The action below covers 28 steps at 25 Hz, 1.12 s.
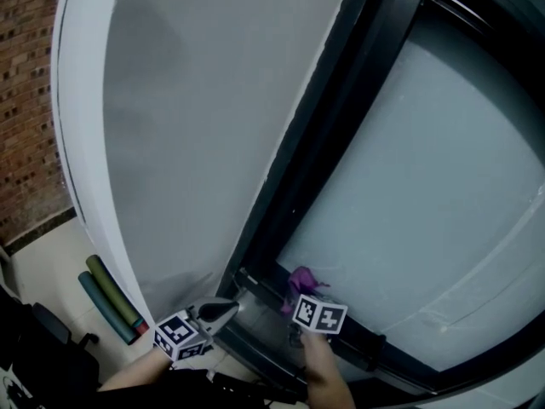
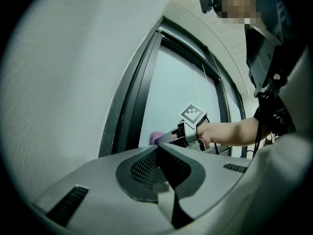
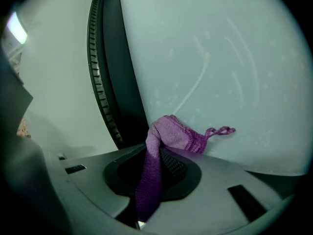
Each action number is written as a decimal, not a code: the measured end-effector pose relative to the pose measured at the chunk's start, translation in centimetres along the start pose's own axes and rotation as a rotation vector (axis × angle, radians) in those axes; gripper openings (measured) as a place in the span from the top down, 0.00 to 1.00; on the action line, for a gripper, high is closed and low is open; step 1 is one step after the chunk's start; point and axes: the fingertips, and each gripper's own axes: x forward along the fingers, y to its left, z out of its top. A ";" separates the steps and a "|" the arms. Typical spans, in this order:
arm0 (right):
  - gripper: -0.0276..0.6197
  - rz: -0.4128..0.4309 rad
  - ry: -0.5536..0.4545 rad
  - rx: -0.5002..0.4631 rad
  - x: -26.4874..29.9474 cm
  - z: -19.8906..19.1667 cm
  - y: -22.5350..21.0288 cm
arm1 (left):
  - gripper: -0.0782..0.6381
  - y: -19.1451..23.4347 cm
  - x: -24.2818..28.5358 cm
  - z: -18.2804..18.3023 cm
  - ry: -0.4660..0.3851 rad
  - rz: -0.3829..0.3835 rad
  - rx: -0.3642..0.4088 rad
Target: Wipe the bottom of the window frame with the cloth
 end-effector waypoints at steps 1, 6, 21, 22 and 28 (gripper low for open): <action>0.84 0.004 0.005 -0.002 0.2 0.1 0.2 | 0.89 0.0 -0.1 -0.1 -0.004 0.000 -0.005; 0.84 0.009 0.029 -0.037 1.1 0.8 0.7 | 0.89 -0.1 -0.5 0.5 -0.013 0.004 -0.026; 0.84 0.049 0.073 -0.137 3.8 1.4 3.3 | 0.89 0.6 -2.5 -0.2 -0.035 0.066 -0.012; 0.84 0.056 0.075 -0.139 4.0 1.4 3.5 | 0.89 0.4 -2.7 -0.2 -0.028 0.072 -0.020; 0.84 0.084 0.086 -0.210 4.3 0.7 4.4 | 0.89 -0.5 -3.5 -0.6 0.022 0.101 -0.043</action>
